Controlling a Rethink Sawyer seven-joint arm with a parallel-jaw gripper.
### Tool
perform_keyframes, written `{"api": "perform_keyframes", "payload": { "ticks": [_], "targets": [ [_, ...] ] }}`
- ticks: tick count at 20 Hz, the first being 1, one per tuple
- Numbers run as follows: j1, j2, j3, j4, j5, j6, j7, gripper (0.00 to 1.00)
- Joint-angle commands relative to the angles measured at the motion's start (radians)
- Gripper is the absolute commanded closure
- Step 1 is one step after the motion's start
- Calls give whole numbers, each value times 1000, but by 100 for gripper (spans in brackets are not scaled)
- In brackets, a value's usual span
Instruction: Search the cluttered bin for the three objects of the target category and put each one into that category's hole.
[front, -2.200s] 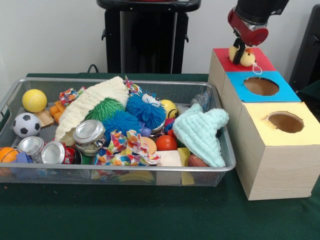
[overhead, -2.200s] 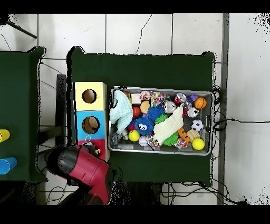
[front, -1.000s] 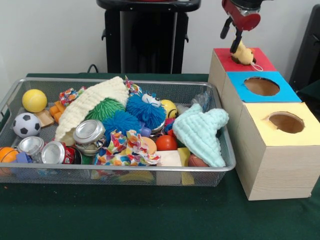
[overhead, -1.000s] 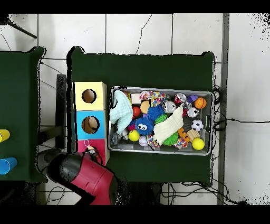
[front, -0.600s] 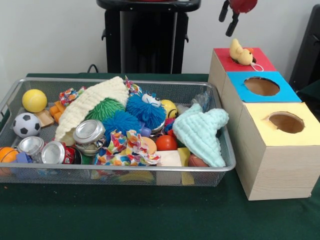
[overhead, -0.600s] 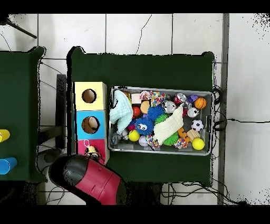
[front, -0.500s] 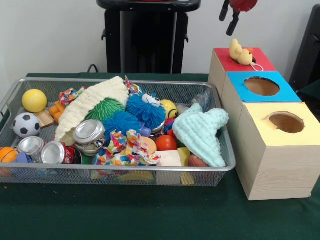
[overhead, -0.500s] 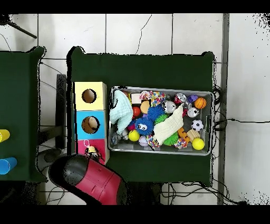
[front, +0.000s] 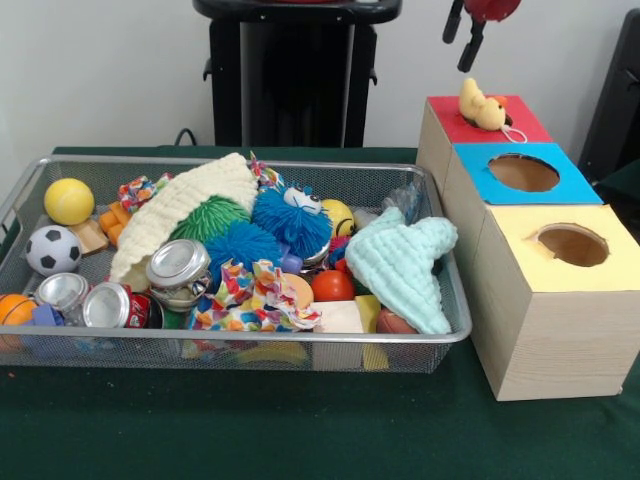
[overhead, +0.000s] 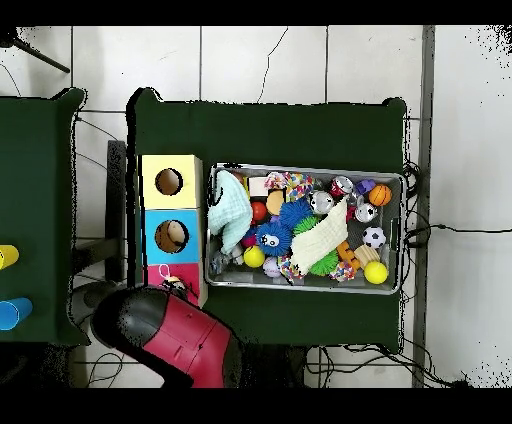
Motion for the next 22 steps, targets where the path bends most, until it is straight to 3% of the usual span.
{"api": "perform_keyframes", "payload": {
  "ticks": [1,8,22],
  "targets": [
    [-37,39,156,-27,55,-82,222,0],
    [-40,61,209,7,103,-169,218,0],
    [-64,76,257,28,109,-215,206,0]
  ]
}}
